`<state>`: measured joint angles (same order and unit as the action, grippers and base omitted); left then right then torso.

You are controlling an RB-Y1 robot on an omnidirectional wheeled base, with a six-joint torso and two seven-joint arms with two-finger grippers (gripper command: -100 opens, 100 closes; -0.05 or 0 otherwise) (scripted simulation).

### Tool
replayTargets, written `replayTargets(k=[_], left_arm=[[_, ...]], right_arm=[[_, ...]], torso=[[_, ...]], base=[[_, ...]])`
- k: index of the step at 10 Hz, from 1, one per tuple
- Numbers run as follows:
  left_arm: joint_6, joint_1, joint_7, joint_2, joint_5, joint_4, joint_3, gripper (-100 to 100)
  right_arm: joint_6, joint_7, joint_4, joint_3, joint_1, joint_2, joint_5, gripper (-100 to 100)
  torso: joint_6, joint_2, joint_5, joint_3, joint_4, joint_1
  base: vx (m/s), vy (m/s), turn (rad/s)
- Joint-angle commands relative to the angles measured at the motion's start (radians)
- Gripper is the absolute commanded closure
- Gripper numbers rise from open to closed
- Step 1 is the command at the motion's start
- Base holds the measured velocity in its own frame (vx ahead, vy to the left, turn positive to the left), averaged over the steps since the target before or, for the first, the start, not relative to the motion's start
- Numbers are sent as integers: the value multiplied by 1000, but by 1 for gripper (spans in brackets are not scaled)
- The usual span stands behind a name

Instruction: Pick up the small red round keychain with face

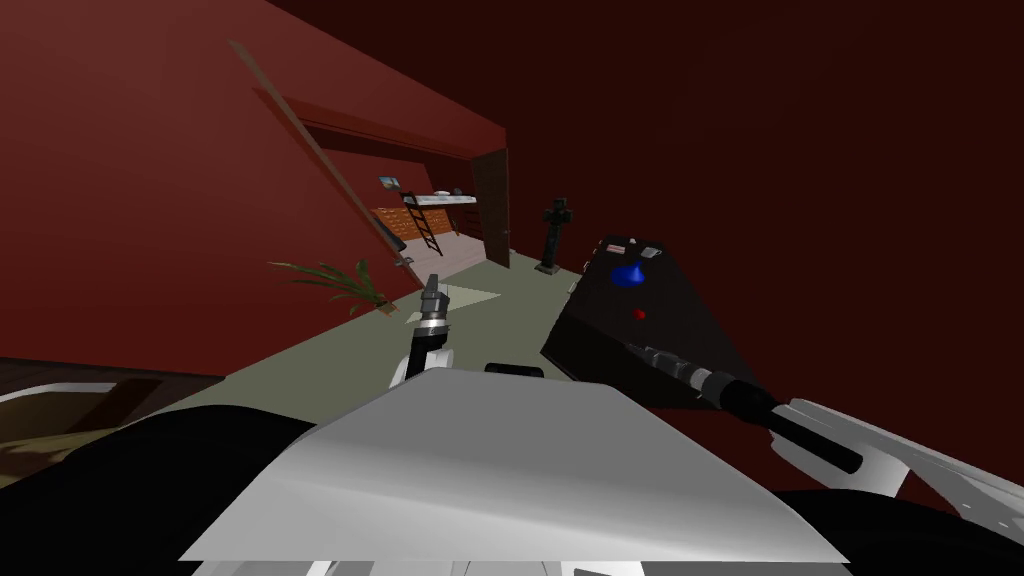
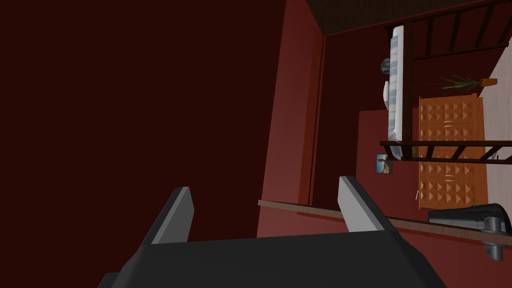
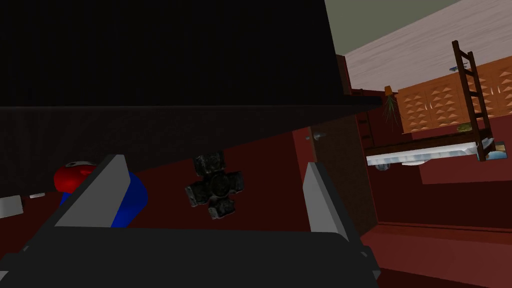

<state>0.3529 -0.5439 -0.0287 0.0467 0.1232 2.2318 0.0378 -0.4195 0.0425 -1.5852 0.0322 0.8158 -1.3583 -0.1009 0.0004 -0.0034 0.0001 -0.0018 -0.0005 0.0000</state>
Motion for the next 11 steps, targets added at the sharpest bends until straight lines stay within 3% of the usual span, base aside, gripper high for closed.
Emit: replayTargets(k=[1,2,5,6,9,11], left_arm=[[0,0,0,0,0,0,0,0],[0,0,0,0,0,0,0,0],[0,0,0,0,0,0,0,0],[0,0,0,0,0,0,0,0],[0,0,0,0,0,0,0,0],[0,0,0,0,0,0,0,0]], right_arm=[[3,-10,36,-19,-7,-31,8,-100],[21,-29,66,-38,6,-73,30,-100],[40,-49,114,-59,19,-124,52,-100],[58,-69,142,-81,33,-163,74,-100],[75,-89,183,-105,46,-200,97,-100],[107,-128,240,-153,73,-257,139,-100]], torso=[[0,0,0,0,0,0],[1,0,0,0,0,0],[0,-2,0,-1,0,0],[1,-1,0,-1,0,0],[0,-1,0,-1,0,-1],[0,-2,0,-1,0,-1]], base=[[47,19,94],[66,32,129],[67,22,99],[86,11,145],[68,7,92],[110,-9,147]])
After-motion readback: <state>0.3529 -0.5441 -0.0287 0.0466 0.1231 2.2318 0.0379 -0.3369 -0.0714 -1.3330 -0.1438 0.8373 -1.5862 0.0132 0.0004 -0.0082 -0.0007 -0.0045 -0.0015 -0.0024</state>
